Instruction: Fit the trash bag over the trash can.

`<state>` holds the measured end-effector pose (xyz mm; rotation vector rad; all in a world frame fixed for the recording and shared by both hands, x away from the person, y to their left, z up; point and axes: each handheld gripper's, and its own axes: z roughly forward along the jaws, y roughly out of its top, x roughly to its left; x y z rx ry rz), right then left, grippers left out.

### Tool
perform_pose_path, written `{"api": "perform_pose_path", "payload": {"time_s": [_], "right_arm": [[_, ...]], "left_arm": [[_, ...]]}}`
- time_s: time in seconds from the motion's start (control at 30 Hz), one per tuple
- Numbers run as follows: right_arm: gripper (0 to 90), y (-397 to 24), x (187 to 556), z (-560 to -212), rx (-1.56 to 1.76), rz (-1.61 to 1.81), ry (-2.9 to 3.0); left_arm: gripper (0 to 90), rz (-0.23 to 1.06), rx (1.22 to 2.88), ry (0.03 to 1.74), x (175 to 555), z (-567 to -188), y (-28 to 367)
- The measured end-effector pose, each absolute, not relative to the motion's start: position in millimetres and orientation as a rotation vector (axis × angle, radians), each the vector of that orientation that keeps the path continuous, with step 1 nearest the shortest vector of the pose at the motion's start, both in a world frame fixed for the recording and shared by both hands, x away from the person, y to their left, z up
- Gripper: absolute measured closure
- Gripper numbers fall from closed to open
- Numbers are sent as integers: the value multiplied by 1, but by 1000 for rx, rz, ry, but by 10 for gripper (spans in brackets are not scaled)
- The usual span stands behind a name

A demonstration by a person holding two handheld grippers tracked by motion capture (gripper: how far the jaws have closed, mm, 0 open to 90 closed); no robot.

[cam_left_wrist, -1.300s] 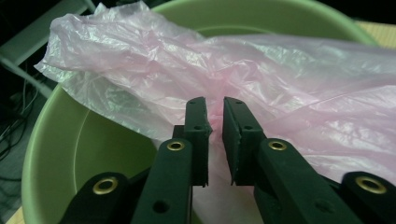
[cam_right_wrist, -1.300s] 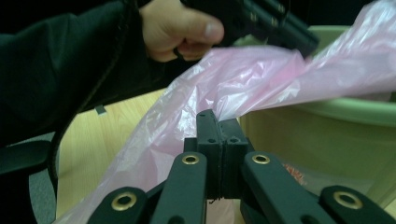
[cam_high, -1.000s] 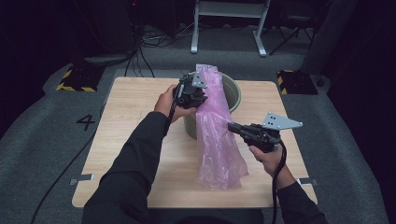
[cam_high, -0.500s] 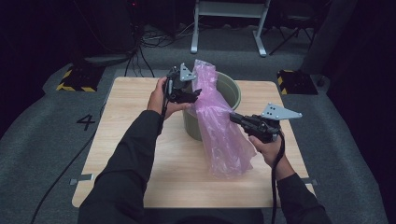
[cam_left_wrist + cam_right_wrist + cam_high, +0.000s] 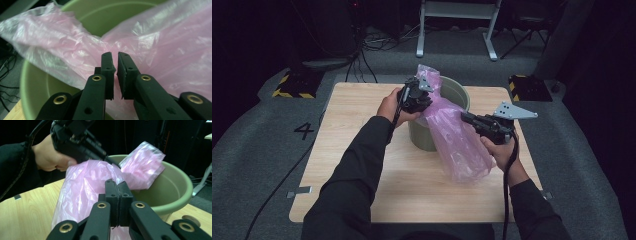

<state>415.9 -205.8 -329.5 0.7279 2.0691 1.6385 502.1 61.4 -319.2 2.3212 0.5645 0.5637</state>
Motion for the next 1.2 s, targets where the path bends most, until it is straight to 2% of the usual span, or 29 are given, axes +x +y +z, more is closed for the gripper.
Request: {"api": "perform_pose_path", "payload": {"time_s": [0.17, 0.3, 0.37, 0.43, 0.47, 0.53, 0.63, 0.73, 0.9, 1.2], "right_arm": [[896, -203, 424, -324, 746, 1626, 2074], [896, -199, 429, -322, 749, 1593, 2079], [896, -199, 431, -321, 757, 1577, 2076], [896, -199, 433, -320, 765, 1572, 2073], [896, -200, 435, -320, 766, 1563, 2076], [896, -200, 436, -320, 781, 1552, 2077], [896, -202, 438, -320, 789, 1546, 2079], [896, -201, 438, -318, 788, 1536, 2082], [896, -199, 439, -315, 787, 1501, 2102], [896, -204, 442, -312, 808, 1496, 2084]], "left_arm": [[851, 514, 2349, 539, 503, -319, 63], [817, 465, 2382, 515, 505, -319, 62], [811, 480, 2400, 512, 505, -320, 61], [765, 502, 2383, 526, 506, -318, 63], [695, 533, 2373, 555, 505, -317, 65], [664, 534, 2341, 582, 507, -314, 70], [526, 574, 2269, 656, 507, -309, 77], [463, 568, 2188, 630, 501, -300, 83], [452, 521, 2165, 539, 486, -291, 85], [341, 391, 2138, 350, 452, -296, 82]]}}
